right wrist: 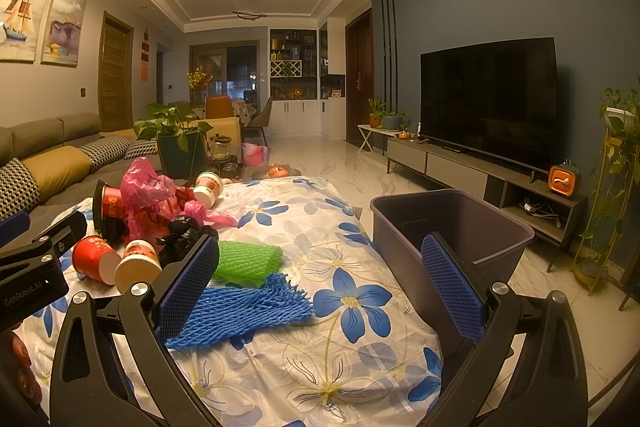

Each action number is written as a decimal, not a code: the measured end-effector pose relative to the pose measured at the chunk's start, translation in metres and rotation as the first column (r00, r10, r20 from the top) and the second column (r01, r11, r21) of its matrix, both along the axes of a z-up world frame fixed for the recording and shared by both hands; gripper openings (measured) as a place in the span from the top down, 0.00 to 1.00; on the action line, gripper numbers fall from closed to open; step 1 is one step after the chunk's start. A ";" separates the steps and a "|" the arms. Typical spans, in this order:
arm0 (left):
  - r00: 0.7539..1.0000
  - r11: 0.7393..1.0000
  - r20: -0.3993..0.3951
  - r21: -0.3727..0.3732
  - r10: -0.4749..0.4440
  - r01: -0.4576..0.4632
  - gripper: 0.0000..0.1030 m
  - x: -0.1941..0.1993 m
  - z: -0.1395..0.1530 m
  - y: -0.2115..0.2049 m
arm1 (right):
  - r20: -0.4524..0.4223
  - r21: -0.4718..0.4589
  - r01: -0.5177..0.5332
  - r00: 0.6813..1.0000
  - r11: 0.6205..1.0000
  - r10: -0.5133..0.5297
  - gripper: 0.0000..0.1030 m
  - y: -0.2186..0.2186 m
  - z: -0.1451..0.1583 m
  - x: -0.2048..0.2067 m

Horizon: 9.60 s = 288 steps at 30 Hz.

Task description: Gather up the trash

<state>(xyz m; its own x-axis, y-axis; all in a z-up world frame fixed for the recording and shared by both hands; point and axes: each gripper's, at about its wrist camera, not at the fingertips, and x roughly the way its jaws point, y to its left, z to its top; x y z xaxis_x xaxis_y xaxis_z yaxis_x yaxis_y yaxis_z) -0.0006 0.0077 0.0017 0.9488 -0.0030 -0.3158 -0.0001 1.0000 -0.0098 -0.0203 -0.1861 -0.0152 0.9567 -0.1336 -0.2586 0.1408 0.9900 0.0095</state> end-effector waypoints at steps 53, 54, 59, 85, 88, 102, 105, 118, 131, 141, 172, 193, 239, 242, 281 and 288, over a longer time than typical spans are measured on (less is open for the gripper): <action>1.000 1.000 -0.001 -0.007 0.001 -0.001 0.06 -0.001 0.000 0.003 | 0.006 0.005 -0.001 1.000 1.000 0.001 0.05 -0.002 0.001 -0.001; 1.000 1.000 -0.001 -0.007 0.002 -0.002 0.06 -0.002 0.000 0.003 | 0.006 0.006 -0.001 1.000 1.000 0.001 0.05 -0.002 0.001 0.000; 1.000 1.000 -0.001 -0.008 0.002 -0.002 0.06 -0.001 -0.001 0.003 | 0.008 0.004 -0.001 1.000 1.000 0.001 0.05 -0.003 0.000 -0.001; 0.997 0.996 -0.021 -0.049 0.074 -0.075 0.06 0.014 -0.025 0.021 | -0.016 0.014 -0.062 0.998 0.998 0.062 0.05 0.008 -0.019 0.034; 0.994 0.992 -0.030 -0.060 0.109 -0.111 0.06 0.017 -0.035 0.034 | -0.029 0.012 -0.085 0.996 0.996 0.085 0.05 0.015 -0.029 0.047; 0.991 0.987 -0.041 -0.096 0.128 -0.131 0.06 0.027 -0.064 0.061 | -0.137 0.041 -0.173 0.974 0.984 0.177 0.12 0.036 -0.084 0.089; 0.992 0.987 -0.042 -0.106 0.117 -0.121 0.06 0.032 -0.069 0.063 | -0.178 0.052 -0.177 0.967 0.983 0.184 0.13 0.039 -0.096 0.100; 0.996 0.994 -0.073 -0.087 0.053 -0.059 0.19 0.052 -0.087 0.051 | -0.282 0.012 -0.178 0.943 0.984 0.175 0.29 0.044 -0.130 0.122; 0.995 0.996 -0.096 -0.080 0.026 -0.034 0.33 0.064 -0.094 0.045 | -0.271 0.012 -0.281 0.923 0.960 0.273 0.91 0.053 -0.127 0.114; 0.993 0.997 -0.114 -0.077 -0.018 0.010 0.60 0.078 -0.096 0.036 | -0.176 -0.013 -0.305 0.938 0.952 0.299 0.92 0.050 -0.097 0.089; 0.987 0.985 -0.049 -0.094 -0.151 0.146 0.98 0.061 -0.017 0.022 | 0.028 -0.007 -0.173 0.984 0.985 0.173 0.92 -0.017 -0.023 0.060; 0.844 0.842 0.034 -0.059 -0.536 0.537 0.98 0.153 0.004 -0.205 | 0.129 -0.016 0.296 0.948 0.955 -0.291 0.92 -0.145 -0.024 0.094; 0.759 0.767 -0.117 -0.122 -0.641 0.629 0.90 0.221 -0.057 -0.278 | 0.023 0.012 0.338 0.941 0.941 -0.338 0.61 -0.186 -0.046 0.127; 0.762 0.771 -0.117 -0.117 -0.636 0.626 0.82 0.221 -0.057 -0.277 | 0.027 0.017 0.344 0.939 0.939 -0.344 0.59 -0.185 -0.045 0.125; 0.973 0.969 -0.012 -0.093 -0.229 0.227 0.14 0.130 -0.035 -0.085 | 0.095 0.004 0.186 0.978 0.983 -0.186 0.08 -0.105 -0.026 0.074; 0.991 0.986 0.007 -0.093 -0.135 0.136 0.14 0.102 -0.040 -0.044 | 0.107 0.026 0.126 0.986 0.992 -0.128 0.06 -0.078 -0.023 0.065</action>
